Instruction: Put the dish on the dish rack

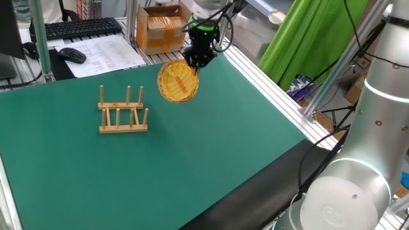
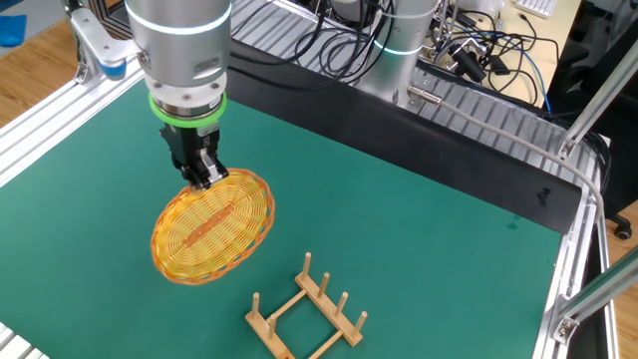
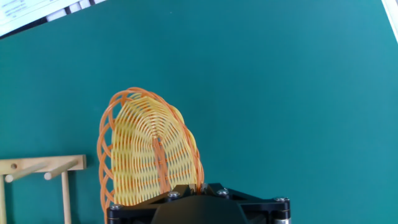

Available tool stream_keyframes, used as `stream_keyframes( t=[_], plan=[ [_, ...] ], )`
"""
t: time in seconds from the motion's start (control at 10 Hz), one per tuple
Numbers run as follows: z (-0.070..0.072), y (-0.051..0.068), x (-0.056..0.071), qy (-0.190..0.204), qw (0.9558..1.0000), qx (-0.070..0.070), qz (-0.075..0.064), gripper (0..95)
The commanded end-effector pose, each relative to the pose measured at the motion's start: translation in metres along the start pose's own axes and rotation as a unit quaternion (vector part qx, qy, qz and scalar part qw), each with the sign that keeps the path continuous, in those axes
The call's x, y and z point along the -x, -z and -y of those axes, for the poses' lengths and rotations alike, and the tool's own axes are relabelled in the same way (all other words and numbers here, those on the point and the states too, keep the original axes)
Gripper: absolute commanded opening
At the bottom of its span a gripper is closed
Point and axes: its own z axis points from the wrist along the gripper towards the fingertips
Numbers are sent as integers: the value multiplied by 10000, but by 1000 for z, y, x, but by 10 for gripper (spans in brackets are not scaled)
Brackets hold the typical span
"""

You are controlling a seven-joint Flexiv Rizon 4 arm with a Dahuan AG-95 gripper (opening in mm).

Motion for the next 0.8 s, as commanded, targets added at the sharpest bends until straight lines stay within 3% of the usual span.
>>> stream_keyframes(
  t=[0.1,0.3,0.8],
  plan=[
    [-1,1,0,127,9999,61,-2,0],
    [-1,1,0,497,9986,106,146,0],
    [-1,1,0,584,9981,60,165,0]
  ],
)
